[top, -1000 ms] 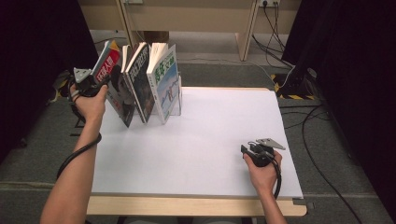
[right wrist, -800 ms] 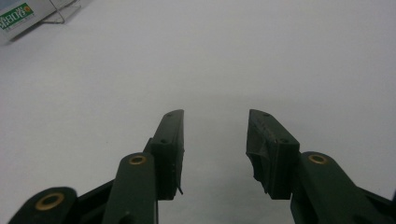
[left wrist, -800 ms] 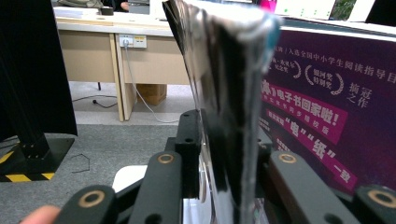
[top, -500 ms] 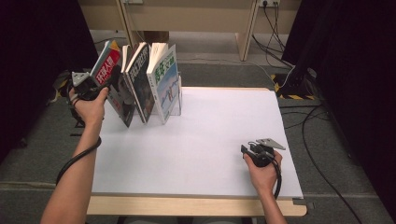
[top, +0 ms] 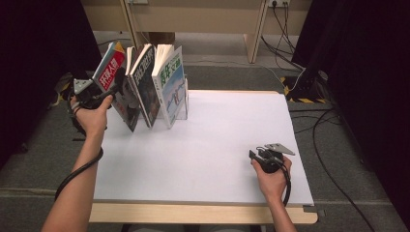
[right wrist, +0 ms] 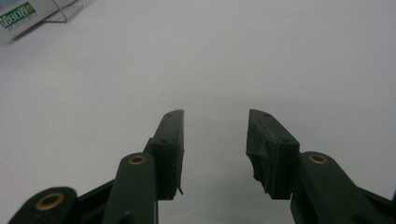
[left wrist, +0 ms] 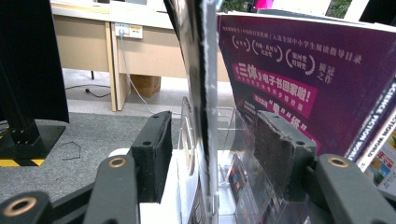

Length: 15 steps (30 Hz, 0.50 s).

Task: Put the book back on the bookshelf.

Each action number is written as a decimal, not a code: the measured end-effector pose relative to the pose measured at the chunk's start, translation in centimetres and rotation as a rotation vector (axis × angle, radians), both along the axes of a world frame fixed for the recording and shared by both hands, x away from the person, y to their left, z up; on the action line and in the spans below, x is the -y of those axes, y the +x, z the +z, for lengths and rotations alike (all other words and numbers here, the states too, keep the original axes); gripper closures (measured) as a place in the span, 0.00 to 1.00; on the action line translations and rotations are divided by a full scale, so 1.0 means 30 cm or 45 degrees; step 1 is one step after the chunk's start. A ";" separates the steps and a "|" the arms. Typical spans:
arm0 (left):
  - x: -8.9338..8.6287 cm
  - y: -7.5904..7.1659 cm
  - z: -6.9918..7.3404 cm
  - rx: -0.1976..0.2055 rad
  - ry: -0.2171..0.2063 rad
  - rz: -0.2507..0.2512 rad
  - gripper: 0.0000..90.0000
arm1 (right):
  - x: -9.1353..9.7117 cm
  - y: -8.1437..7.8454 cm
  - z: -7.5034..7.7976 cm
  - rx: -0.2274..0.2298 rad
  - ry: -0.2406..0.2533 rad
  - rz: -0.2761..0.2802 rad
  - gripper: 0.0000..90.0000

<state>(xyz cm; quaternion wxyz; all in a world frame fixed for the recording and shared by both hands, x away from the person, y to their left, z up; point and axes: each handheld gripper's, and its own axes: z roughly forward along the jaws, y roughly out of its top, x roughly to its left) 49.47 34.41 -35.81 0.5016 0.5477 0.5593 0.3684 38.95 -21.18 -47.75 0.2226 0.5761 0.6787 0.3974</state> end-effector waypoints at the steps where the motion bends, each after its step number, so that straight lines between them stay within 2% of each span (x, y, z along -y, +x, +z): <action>1: -0.001 -0.001 -0.002 -0.005 0.001 -0.002 0.51 | 0.000 0.000 0.000 0.001 -0.001 0.002 0.64; 3: -0.004 -0.007 -0.009 -0.016 -0.013 0.000 0.50 | 0.001 0.000 0.002 0.004 0.000 0.002 0.64; 10: -0.009 -0.039 -0.019 -0.025 0.007 -0.013 0.49 | 0.000 -0.001 0.003 0.004 0.008 -0.001 0.64; 15: -0.015 -0.065 -0.024 -0.033 -0.016 -0.022 0.48 | 0.000 -0.002 0.005 0.010 0.001 0.003 0.64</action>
